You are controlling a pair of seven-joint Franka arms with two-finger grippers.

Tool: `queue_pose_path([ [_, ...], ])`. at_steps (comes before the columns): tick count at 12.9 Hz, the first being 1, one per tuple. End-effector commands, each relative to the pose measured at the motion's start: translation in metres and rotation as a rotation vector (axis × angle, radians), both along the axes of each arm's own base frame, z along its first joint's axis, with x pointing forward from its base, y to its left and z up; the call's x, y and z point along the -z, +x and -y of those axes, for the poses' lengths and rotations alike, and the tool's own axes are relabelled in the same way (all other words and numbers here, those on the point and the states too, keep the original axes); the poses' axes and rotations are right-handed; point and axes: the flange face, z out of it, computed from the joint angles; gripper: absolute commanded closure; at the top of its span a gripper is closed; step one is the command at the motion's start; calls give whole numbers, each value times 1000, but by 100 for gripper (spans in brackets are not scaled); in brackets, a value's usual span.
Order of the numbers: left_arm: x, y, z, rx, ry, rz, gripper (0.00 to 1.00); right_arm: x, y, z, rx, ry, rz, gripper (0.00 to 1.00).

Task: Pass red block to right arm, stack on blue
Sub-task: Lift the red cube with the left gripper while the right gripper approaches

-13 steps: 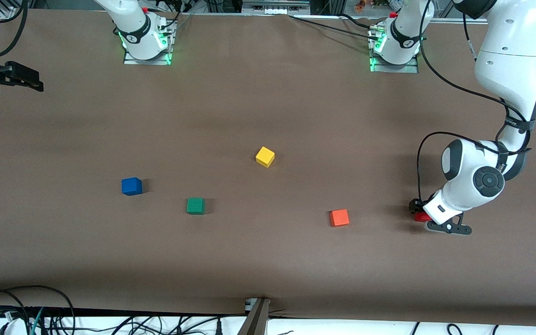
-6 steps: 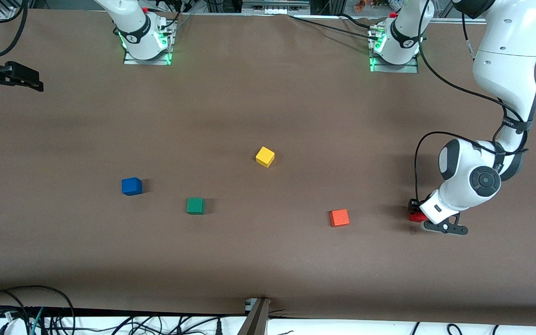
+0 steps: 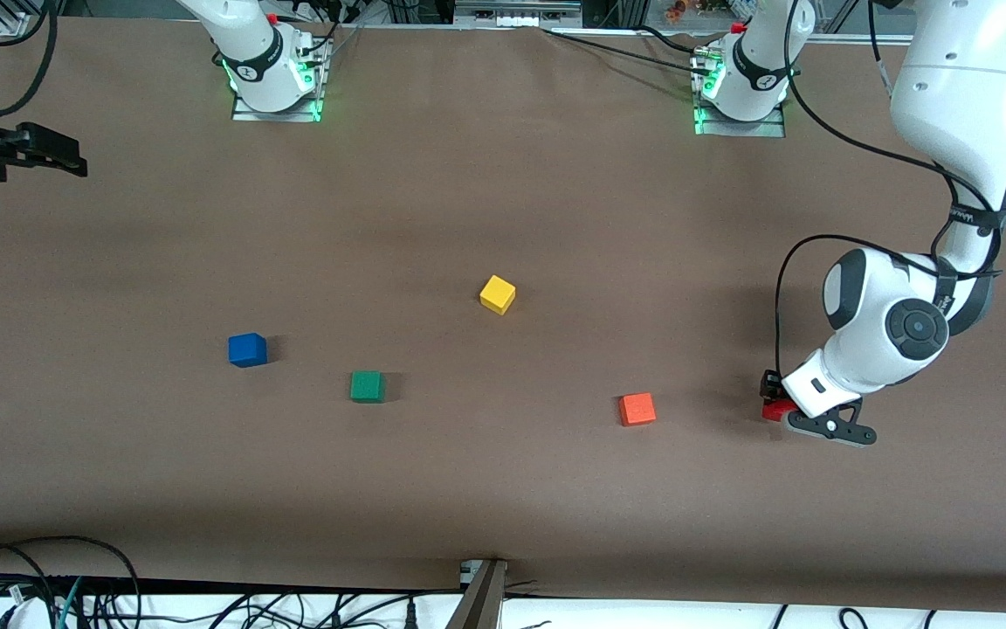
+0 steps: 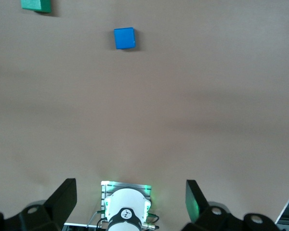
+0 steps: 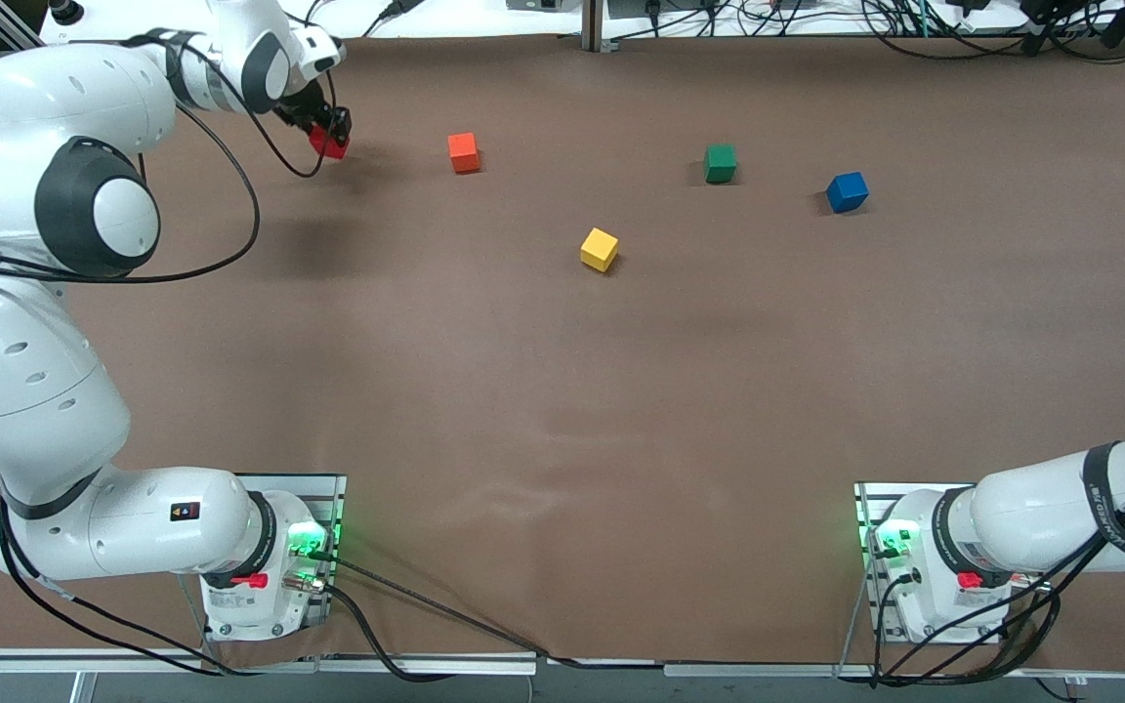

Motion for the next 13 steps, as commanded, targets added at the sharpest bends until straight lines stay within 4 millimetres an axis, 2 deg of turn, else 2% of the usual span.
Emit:
queue_pose_path([
  [1,-42,-7,35,107,-30,28,100,20,14,-7,2,45,-33,0],
  [3,-76,-11,69,141,-76,71,100,26,17,-10,3,45,-43,0],
  [4,-84,-14,80,134,-116,74,100,33,20,-10,5,56,-57,0],
  [7,-102,-26,135,157,-241,73,100,74,35,-18,-2,152,-131,0],
  [8,-105,-29,145,155,-277,67,100,85,39,-26,-4,184,-148,0],
  [10,-112,-40,178,198,-320,66,100,109,49,-45,18,324,-195,0],
  [13,-136,-50,227,267,-383,103,100,160,66,-63,63,528,-284,0],
])
